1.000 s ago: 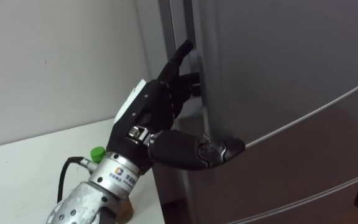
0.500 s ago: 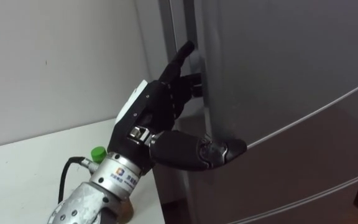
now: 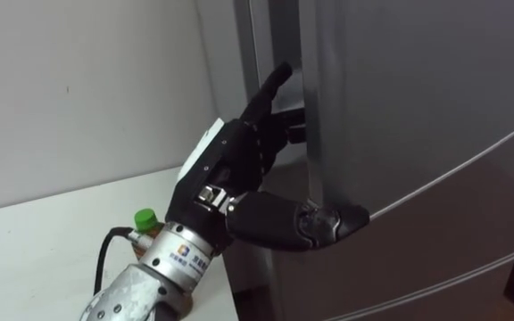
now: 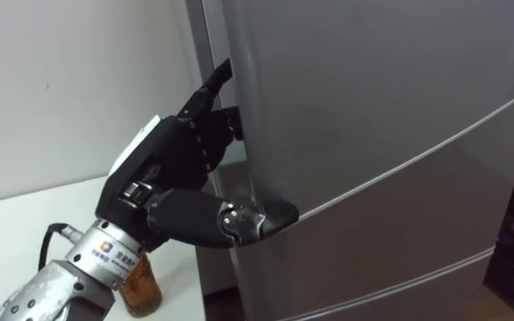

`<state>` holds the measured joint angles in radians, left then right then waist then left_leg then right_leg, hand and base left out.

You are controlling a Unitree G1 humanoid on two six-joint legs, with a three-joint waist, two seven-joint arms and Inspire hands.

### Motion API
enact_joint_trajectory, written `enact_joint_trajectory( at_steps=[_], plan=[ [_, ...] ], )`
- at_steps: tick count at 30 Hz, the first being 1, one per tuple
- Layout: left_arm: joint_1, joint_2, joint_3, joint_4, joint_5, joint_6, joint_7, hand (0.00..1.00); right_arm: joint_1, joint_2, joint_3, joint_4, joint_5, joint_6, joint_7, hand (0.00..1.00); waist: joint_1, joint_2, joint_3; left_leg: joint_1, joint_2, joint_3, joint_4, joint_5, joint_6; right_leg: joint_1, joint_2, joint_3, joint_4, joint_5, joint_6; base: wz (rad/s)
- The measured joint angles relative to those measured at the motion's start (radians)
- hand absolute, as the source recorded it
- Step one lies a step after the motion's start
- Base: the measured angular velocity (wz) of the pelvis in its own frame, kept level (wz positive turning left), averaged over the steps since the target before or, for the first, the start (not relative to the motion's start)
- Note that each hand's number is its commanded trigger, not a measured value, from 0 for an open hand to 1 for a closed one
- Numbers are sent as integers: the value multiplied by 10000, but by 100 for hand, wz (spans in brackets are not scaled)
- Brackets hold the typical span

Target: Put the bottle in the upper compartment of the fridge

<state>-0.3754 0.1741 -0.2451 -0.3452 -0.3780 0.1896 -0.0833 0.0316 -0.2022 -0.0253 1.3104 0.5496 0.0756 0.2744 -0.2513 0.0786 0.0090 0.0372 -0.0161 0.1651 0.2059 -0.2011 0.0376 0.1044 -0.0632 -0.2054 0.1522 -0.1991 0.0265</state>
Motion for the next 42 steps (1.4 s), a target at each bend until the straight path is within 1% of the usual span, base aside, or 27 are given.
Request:
enact_joint_trajectory(
  at_steps=[8,9,10,11,12,14,15,18,19,20,23,26,27,28,30,31,33,36,42],
  plan=[
    [0,0,-188,0,-15,-90,-148,0,-10,-66,8,64,8,-14,22,0,-15,15,-9,-4,0,-4,-6,9,62,-22,-5,-4,1,21,10,0],
    [0,4,-257,0,-50,-132,-150,0,2,-96,9,62,37,-16,19,0,-23,19,-12,-3,2,-16,-8,-7,89,-25,-3,-2,1,24,16,0],
    [0,6,-345,0,-78,-186,-150,0,39,-132,11,62,121,-31,5,0,-24,53,-34,1,1,-19,-9,-18,107,-25,-4,4,2,35,30,0],
    [0,7,-383,1,-135,-208,-150,0,69,-152,11,59,157,-50,-5,0,-24,54,-34,2,1,-20,-9,-21,113,-25,-6,14,5,43,36,0],
    [1,16,-473,1,-243,-258,-151,0,132,-190,15,57,225,-121,-26,0,-24,81,-52,2,0,-7,-9,-26,124,-21,-6,40,19,70,47,-5],
    [10,33,-624,1,-366,-378,-158,0,223,-258,21,55,341,-129,-46,0,-32,63,-40,1,-2,11,-14,-37,149,-21,-5,76,19,108,64,-6],
    [17,66,-747,2,-559,-436,-158,0,272,-300,26,55,361,-136,-91,0,-37,85,-53,0,-6,29,-14,-45,163,-22,-11,99,17,121,78,-3],
    [17,166,-987,6,-1036,-627,-257,0,280,-333,34,68,368,-156,-153,0,-67,82,-42,-1,-4,111,-10,-64,194,-46,-18,151,12,151,96,-6],
    [17,184,-1097,7,-1194,-698,-378,0,280,-333,35,68,366,-191,-166,0,-95,59,-26,-16,-3,126,-9,-71,205,-62,-19,167,13,162,104,-6],
    [17,191,-1155,7,-1228,-735,-438,0,276,-333,36,67,368,-203,-194,0,-110,94,-47,-23,-3,141,-8,-74,210,-66,-22,172,15,169,108,-6],
    [14,183,-1432,9,-1388,-861,-882,0,258,-333,50,69,395,-208,-322,0,-172,156,-43,9,11,238,-18,-85,224,-69,-18,280,35,189,116,-11],
    [13,163,-1752,27,-1436,-869,-1585,0,265,-340,64,68,440,-207,-342,0,-223,191,-29,100,43,368,-78,-86,222,-34,8,409,67,206,96,-14],
    [9,164,-1868,73,-1436,-869,-1968,0,267,-360,162,64,524,-210,-345,0,-261,204,-23,117,54,409,-90,-89,218,-11,14,410,71,210,91,-10],
    [9,166,-1982,132,-1435,-867,-2364,0,266,-375,285,58,674,-217,-346,0,-320,222,-10,141,56,420,-102,-90,218,1,14,414,79,213,88,-7],
    [9,205,-2206,207,-1432,-854,-2843,0,263,-388,382,49,798,-221,-346,0,-379,258,22,181,65,473,-148,-90,219,-17,13,453,145,213,88,-8],
    [10,220,-2305,299,-1428,-831,-3085,0,257,-388,431,43,824,-221,-346,0,-396,270,45,221,69,503,-153,-91,219,-32,19,553,157,213,88,-11],
    [9,240,-2307,460,-1426,-777,-3429,0,255,-377,453,37,874,-222,-351,0,-448,282,56,252,68,528,-152,-91,219,-54,36,654,157,209,89,-11],
    [11,277,-2307,541,-1425,-722,-3691,0,281,-364,499,54,1199,-213,-458,0,-468,270,65,299,65,539,-151,-83,214,-74,42,658,108,198,93,-4],
    [12,475,-2304,598,-1416,-722,-3894,0,302,-344,544,50,1249,-223,-541,0,-457,230,92,374,54,548,-181,-80,210,-3,52,663,2,200,94,0]
  ],
)
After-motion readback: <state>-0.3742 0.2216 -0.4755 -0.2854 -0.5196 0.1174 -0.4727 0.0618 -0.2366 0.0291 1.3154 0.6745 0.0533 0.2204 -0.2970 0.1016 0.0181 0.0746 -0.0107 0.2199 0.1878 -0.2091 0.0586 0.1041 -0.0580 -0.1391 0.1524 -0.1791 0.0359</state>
